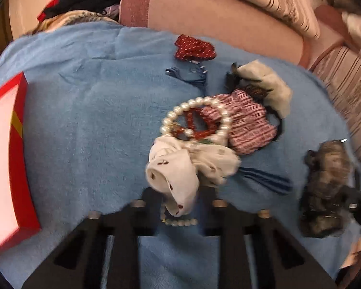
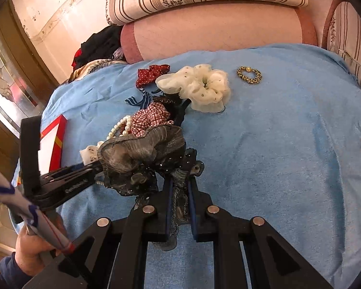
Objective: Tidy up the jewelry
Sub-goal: 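Grasp the white polka-dot scrunchie with the left tool while the right grasps the dark grey sheer scrunchie, then carry both held scrunchies over the red-rimmed tray with both tools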
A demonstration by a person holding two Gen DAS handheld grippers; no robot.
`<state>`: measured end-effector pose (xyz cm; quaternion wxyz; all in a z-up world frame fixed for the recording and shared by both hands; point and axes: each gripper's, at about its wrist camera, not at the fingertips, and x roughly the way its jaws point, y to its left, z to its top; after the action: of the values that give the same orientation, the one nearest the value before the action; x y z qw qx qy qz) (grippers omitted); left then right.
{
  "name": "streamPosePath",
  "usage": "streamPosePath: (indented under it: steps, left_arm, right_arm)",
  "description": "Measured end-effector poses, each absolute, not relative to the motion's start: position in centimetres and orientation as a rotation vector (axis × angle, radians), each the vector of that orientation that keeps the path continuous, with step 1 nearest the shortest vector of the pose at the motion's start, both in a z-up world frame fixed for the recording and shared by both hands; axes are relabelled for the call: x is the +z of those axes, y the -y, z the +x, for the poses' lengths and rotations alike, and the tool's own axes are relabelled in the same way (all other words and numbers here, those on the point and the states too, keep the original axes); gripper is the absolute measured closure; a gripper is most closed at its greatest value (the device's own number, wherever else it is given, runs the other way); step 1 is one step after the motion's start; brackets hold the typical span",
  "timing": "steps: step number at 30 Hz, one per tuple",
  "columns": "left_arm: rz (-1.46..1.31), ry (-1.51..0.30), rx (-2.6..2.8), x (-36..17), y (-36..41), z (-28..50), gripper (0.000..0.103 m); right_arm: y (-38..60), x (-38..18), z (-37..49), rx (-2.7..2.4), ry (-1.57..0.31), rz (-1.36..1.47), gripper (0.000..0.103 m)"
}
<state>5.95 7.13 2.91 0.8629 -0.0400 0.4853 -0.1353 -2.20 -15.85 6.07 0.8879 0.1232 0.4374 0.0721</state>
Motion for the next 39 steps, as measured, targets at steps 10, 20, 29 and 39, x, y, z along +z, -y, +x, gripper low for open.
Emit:
streamPosePath:
  steps: [10, 20, 29, 39]
  left_arm:
    - [-0.093, -0.944, -0.322, 7.0, -9.5, 1.1, 0.086]
    - [0.001, -0.881, -0.267, 7.7, -11.0, -1.3, 0.086]
    - [0.005, -0.845, -0.237, 8.7, -11.9, -1.6, 0.086]
    - [-0.009, -0.817, -0.209, 9.8, -13.2, -1.7, 0.086]
  right_arm:
    - [13.4, 7.9, -3.8, 0.240, -0.868, 0.213, 0.090]
    - [10.9, 7.6, -4.2, 0.276, -0.870, 0.174, 0.090]
    - [9.9, 7.7, -4.6, 0.277, -0.863, 0.149, 0.090]
    - [8.9, 8.5, -4.4, 0.274, -0.849, 0.154, 0.090]
